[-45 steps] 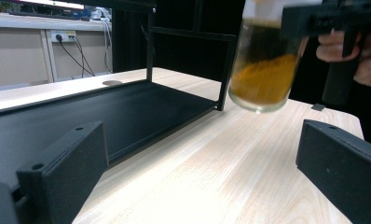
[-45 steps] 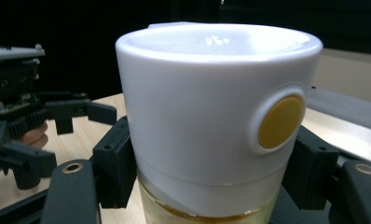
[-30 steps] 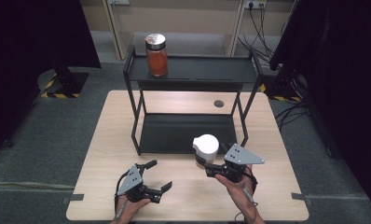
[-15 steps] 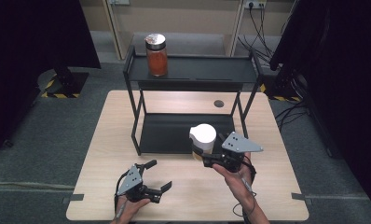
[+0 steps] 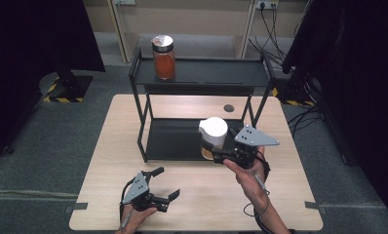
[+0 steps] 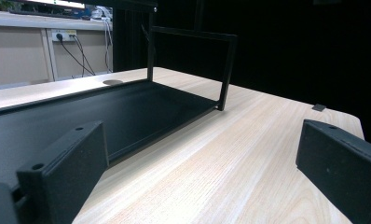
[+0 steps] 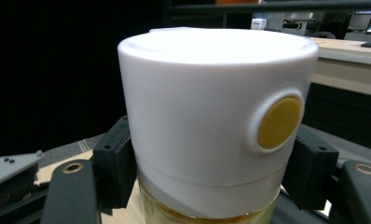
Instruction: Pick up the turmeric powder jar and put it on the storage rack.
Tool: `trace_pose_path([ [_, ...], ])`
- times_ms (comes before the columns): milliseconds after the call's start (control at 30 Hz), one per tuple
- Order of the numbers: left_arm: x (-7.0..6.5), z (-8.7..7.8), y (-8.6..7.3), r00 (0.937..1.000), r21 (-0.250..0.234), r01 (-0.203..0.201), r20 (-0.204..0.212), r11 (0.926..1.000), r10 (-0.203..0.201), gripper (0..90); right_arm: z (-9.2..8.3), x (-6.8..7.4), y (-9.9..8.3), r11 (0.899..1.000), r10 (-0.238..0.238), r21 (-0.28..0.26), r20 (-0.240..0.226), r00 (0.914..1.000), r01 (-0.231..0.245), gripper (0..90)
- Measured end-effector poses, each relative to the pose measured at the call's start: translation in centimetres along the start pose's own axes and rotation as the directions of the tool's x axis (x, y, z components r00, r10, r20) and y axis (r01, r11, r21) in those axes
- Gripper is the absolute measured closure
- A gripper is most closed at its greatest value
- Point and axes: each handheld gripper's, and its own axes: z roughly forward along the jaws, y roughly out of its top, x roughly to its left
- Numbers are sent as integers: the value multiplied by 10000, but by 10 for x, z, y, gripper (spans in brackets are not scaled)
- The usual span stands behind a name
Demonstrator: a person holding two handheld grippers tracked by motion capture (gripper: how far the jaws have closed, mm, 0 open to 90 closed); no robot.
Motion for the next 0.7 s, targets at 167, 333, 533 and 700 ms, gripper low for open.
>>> trace_pose_path([
  [167,0,0,0,10000,-13,7,-3,10000,-7,14,4,-1,14,9999,-81,-71,42,10000,82,307],
  [333,0,0,0,10000,-11,-8,-3,10000,8,14,9,-3,30,9999,-76,-69,-57,10000,76,307],
  [533,0,0,0,10000,-15,-6,-2,10000,6,14,15,-7,46,9999,-12,-109,-168,9999,10,307],
  [700,0,0,0,10000,20,-13,15,10000,13,14,19,-9,58,9998,64,-191,-166,9998,-67,307],
])
